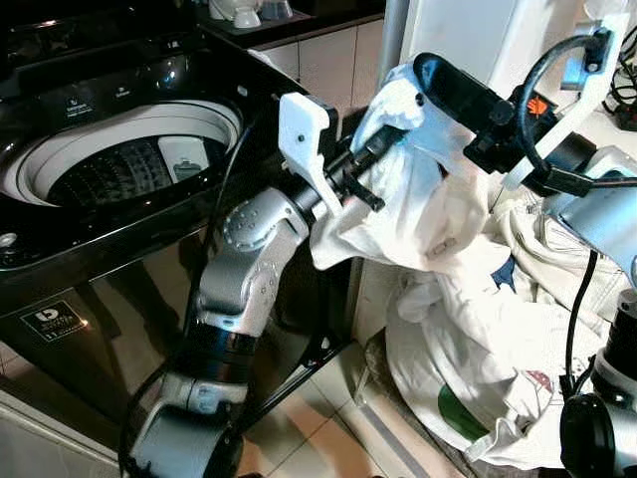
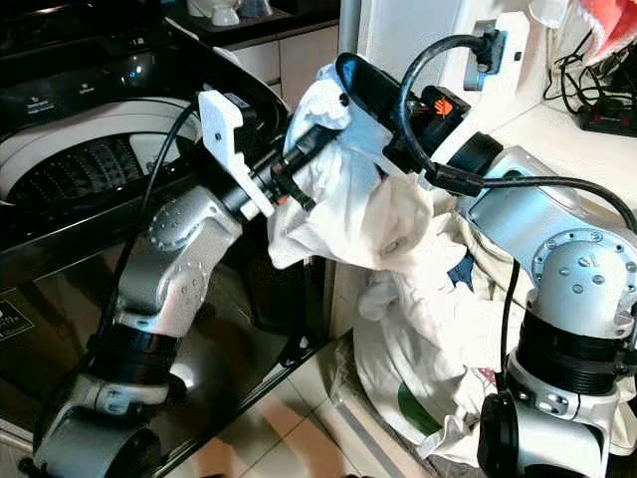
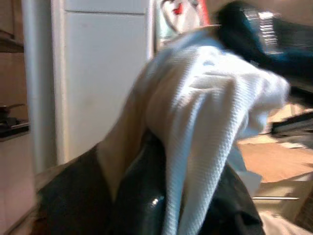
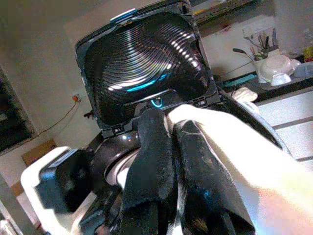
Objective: Clothes washing
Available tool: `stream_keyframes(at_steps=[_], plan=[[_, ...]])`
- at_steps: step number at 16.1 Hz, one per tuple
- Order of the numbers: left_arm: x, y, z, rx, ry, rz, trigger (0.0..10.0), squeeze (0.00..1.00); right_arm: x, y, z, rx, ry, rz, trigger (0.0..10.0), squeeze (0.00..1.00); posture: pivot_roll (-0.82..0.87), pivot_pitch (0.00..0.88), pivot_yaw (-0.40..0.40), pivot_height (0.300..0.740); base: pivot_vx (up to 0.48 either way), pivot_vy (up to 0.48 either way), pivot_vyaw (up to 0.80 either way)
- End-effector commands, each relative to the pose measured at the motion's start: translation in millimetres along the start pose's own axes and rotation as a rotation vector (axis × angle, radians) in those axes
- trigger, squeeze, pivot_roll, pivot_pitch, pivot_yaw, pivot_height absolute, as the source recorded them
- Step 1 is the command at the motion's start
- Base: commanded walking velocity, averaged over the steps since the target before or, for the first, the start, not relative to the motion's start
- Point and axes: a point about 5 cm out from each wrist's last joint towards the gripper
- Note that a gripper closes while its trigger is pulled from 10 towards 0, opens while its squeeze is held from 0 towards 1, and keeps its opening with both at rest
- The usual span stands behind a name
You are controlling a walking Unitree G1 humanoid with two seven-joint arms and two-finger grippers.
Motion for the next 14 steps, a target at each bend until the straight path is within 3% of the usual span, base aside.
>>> stream_keyframes(at_steps=[1, 4, 5, 6, 7, 8, 9, 11, 12, 14], plan=[[9, 0.4, 16.1, 0.059, 0.057, -0.014, 0.0, 0.00, 2, -1.1, 3.1, 0.013, -0.002, -0.015, 10.0, 1.00, -0.07, 0.000, -0.001, 0.740, 0.000, 0.000, 0.00], [32, 3.0, 68.1, 0.186, 0.236, 0.017, 0.0, 0.00, 1, -4.1, -0.1, -0.024, -0.036, -0.004, 10.0, 1.00, -0.06, 0.000, 0.006, 0.740, 0.000, 0.000, 0.00], [46, 3.9, 87.5, 0.234, 0.319, 0.028, 0.0, 0.00, 1, -5.4, -2.4, -0.049, -0.053, -0.002, 10.0, 0.70, -0.06, 0.000, 0.006, 0.740, 0.000, 0.000, 0.00], [75, 3.2, 120.2, 0.329, 0.486, 0.054, 0.0, 0.00, -1, -7.7, -5.5, -0.083, -0.084, 0.008, 10.0, 0.00, -0.06, 0.000, 0.013, 0.740, 0.000, 0.000, 0.00], [113, 0.2, 151.2, 0.456, 0.712, 0.101, 0.0, 0.00, -7, -10.0, -6.2, -0.105, -0.129, 0.043, 10.0, 0.00, -0.06, 0.000, 0.019, 0.740, 0.000, 0.000, 0.00], [147, -4.4, 170.1, 0.575, 0.900, 0.135, 0.0, 0.00, -14, -10.7, -5.6, -0.114, -0.156, 0.071, 10.0, 0.00, -0.06, 0.000, 0.023, 0.740, 0.000, 0.000, 0.00], [161, -6.9, 178.0, 0.629, 0.979, 0.163, 0.0, 0.00, -18, -10.6, -5.2, -0.117, -0.166, 0.085, 10.0, 0.00, -0.06, 0.000, 0.023, 0.740, 0.000, 0.000, 0.00], [160, -10.1, 186.5, 0.666, 1.031, 0.272, 0.0, 0.00, -22, -9.6, -5.3, -0.123, -0.179, 0.098, 10.0, 0.00, -0.06, 0.000, 0.027, 0.740, 0.000, 0.000, 0.00], [142, -14.8, 192.6, 0.648, 1.058, 0.438, 10.0, 0.00, -28, -8.5, -4.7, -0.123, -0.194, 0.120, 10.0, 0.00, -0.06, 0.000, 0.027, 0.740, 0.000, 0.000, 0.00], [118, -20.0, 193.7, 0.570, 1.012, 0.567, 10.0, 0.00, -35, -7.8, -2.5, -0.117, -0.212, 0.150, 10.0, 0.00, -0.06, 0.000, 0.039, 0.740, 0.000, 0.000, 0.00]])
Point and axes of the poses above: a point about 5 cm out from each wrist's last joint towards the gripper, its own y axis pointing out of the wrist towards the gripper, its own x axis along the axis of the wrist's last joint, z = x × y, and after that the axes turned 9 degrees about y, right-handed
